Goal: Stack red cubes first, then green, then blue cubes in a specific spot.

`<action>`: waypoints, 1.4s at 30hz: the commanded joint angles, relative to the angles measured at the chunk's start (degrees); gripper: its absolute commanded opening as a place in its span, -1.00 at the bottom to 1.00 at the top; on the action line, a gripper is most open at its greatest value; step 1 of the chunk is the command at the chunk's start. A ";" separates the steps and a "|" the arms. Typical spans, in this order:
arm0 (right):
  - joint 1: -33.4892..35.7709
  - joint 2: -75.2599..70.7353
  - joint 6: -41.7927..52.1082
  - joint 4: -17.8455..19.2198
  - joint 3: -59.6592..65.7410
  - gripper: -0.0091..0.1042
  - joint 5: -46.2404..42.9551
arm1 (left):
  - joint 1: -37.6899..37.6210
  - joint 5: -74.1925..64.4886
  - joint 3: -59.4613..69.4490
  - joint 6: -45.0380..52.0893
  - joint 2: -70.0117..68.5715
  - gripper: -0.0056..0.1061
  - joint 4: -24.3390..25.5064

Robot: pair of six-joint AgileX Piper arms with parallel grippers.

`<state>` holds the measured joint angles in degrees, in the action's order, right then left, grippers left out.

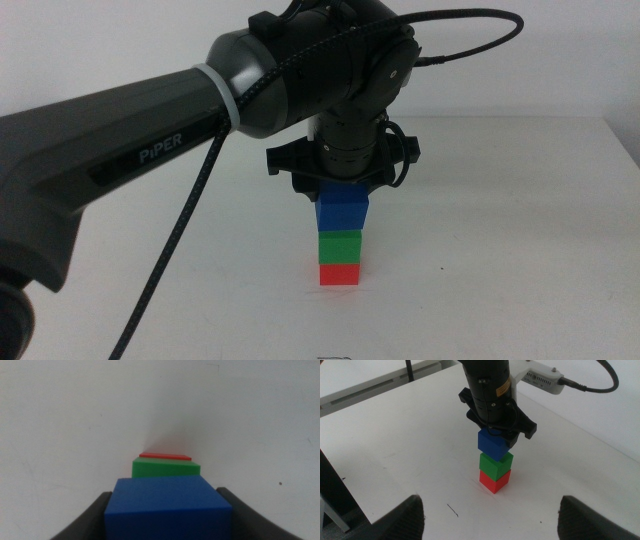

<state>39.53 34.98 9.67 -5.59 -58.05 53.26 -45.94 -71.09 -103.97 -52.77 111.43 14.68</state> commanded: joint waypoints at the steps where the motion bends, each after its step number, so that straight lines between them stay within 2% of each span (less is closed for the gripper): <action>1: -0.27 0.26 0.57 0.37 -1.32 0.60 -4.39 | 0.59 0.34 -1.43 0.79 -3.19 -0.93 1.18; 8: -0.27 0.26 0.57 0.37 -1.32 0.60 -4.39 | 3.90 1.97 -1.56 5.35 -2.60 -0.93 -5.72; 36: -0.27 0.26 0.57 0.37 -1.32 0.60 -4.39 | 3.79 4.41 -1.61 8.47 0.50 -0.92 -6.72; 37: -0.27 0.26 0.57 0.37 -1.32 0.60 -4.39 | 3.79 4.37 -1.61 8.53 0.50 -0.84 -6.79; 38: -0.27 0.26 0.57 0.37 -1.32 0.60 -4.39 | 3.79 4.44 -1.61 9.63 0.50 -0.40 -6.60; 41: -0.27 0.26 0.57 0.37 -1.32 0.60 -4.39 | 3.79 4.44 -1.61 9.87 0.50 -0.15 -6.75; 42: -0.27 0.26 0.57 0.37 -1.32 0.60 -4.39 | 3.79 4.75 -1.61 9.87 0.50 0.04 -6.84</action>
<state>39.53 34.98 9.67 -5.59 -58.05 53.26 -41.99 -67.38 -104.03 -43.02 114.59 7.81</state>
